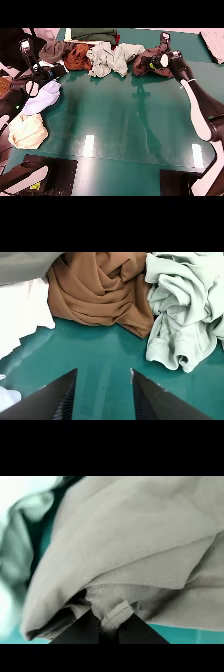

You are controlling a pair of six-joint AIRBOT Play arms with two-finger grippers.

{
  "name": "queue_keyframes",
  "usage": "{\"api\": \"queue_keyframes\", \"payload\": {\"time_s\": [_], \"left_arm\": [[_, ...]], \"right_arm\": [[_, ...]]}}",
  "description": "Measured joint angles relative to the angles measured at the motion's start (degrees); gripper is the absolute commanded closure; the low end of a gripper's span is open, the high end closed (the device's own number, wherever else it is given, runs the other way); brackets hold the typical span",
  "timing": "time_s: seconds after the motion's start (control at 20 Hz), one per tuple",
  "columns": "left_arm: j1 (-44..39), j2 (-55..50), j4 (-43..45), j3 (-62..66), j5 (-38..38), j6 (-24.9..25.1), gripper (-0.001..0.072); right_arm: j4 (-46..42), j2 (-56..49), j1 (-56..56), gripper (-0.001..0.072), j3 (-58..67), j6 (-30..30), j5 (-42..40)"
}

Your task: Fold the shirts.

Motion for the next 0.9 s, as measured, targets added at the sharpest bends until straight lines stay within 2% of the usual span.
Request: {"api": "queue_keyframes", "payload": {"time_s": [0.2,0.4,0.65,0.9], "left_arm": [[0.00,0.00,-0.02,0.00,0.02,0.00,0.0299],[0.00,0.00,-0.02,0.00,0.02,-0.02,0.0299],[0.00,0.00,-0.04,0.00,0.24,-0.02,0.0299],[0.00,-0.04,-0.04,0.20,1.05,-0.02,0.0299]], "right_arm": [[-0.11,10.29,1.66,0.0678,-8.02,-4.20,4.63],[0.00,20.13,3.54,0.0678,-19.41,-5.92,5.55],[0.11,29.33,6.86,0.0679,-31.74,-6.54,5.84],[0.07,33.81,8.04,0.0679,-36.50,-6.01,6.54]]}}
